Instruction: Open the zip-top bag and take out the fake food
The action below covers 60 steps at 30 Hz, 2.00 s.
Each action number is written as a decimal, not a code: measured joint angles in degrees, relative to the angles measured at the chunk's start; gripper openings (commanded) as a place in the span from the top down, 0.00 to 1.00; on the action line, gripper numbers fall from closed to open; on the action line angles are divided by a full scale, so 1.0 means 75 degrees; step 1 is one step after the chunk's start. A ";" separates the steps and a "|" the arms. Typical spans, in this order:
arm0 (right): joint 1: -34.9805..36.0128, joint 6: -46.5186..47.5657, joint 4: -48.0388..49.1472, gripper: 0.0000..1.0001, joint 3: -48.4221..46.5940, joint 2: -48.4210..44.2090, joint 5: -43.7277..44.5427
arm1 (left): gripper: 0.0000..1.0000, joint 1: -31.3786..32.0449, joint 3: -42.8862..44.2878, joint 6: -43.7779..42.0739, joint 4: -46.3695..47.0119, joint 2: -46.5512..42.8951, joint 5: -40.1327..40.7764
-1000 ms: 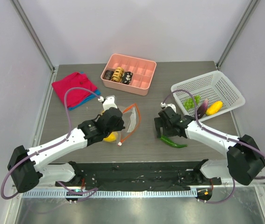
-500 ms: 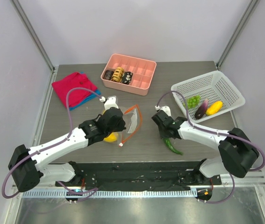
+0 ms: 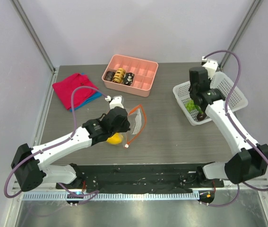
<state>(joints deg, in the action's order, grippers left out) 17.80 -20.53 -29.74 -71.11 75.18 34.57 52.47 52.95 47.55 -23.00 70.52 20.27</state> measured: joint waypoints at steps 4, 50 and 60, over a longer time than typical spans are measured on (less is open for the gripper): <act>-0.0714 0.0469 0.0414 0.79 -0.0533 0.0842 0.0589 | 1.00 0.0111 0.0137 -0.0015 -0.0006 0.0006 -0.0061; 0.3162 -0.6362 0.1370 0.80 0.2028 0.1046 -0.5339 | 1.00 0.0752 0.0388 -0.1014 0.0898 0.0481 -0.0638; 0.3162 -0.7854 0.2092 0.80 0.2865 0.1233 -0.5374 | 1.00 0.0874 0.0248 -0.1212 0.1358 0.0522 -0.1046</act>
<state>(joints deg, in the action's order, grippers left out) 41.52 -79.44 -14.04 -49.63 84.42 -5.74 59.02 54.81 38.46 -12.82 74.43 12.43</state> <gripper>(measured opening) 0.196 0.005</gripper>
